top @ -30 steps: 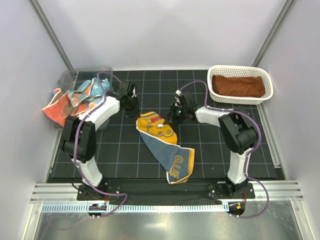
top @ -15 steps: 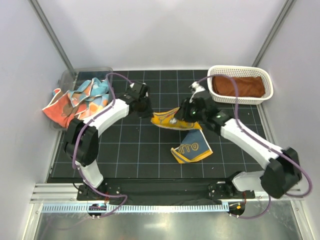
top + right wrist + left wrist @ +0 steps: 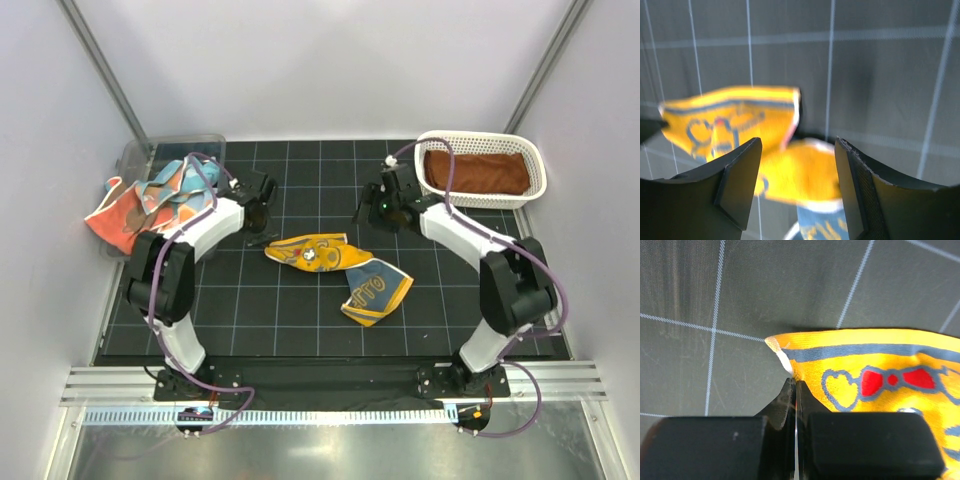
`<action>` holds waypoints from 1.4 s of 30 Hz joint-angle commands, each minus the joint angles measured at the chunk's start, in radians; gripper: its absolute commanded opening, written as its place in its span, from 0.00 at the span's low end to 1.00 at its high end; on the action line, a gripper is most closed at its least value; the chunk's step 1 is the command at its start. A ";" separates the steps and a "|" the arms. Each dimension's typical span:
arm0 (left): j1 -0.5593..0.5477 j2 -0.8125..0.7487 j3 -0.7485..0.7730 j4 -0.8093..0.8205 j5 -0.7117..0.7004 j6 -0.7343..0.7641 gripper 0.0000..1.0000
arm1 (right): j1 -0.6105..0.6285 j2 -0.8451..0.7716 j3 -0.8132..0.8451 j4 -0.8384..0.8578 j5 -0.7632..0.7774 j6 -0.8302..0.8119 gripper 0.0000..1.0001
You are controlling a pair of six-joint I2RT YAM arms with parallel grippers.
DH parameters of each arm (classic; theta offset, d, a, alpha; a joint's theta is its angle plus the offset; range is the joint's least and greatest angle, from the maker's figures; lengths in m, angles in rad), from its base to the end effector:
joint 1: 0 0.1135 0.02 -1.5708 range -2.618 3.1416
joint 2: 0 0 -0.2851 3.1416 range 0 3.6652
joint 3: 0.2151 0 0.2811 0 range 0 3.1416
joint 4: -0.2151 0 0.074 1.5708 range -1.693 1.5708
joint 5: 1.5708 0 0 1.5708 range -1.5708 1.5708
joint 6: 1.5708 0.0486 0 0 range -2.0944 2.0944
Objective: Fold and stack the towels
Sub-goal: Flatten out the crumpled towel
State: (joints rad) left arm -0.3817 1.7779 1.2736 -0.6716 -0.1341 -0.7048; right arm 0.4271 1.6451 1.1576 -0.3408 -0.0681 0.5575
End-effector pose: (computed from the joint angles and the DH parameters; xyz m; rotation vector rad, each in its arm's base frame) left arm 0.3690 -0.1411 0.1996 -0.4758 2.6912 -0.1255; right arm 0.3579 0.1665 0.2319 0.1281 2.4635 0.5279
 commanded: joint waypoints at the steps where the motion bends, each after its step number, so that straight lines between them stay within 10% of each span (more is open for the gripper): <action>1: -0.002 0.020 0.027 -0.014 -0.044 0.025 0.00 | -0.002 0.113 0.071 0.092 -0.070 0.002 0.66; 11: 0.000 -0.006 -0.046 -0.016 -0.016 0.001 0.00 | 0.119 0.136 -0.003 0.138 -0.142 -0.013 0.58; 19: -0.002 -0.074 -0.143 -0.011 -0.004 0.002 0.00 | 0.364 -0.013 -0.248 0.096 0.145 0.009 0.56; 42: -0.002 -0.094 -0.223 0.040 -0.006 0.002 0.00 | 0.345 0.125 -0.084 0.043 0.315 0.235 0.53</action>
State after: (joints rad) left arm -0.3840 1.7226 1.0576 -0.6617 -0.1341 -0.6991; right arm 0.7685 1.7420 1.0187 -0.2916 0.2153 0.7177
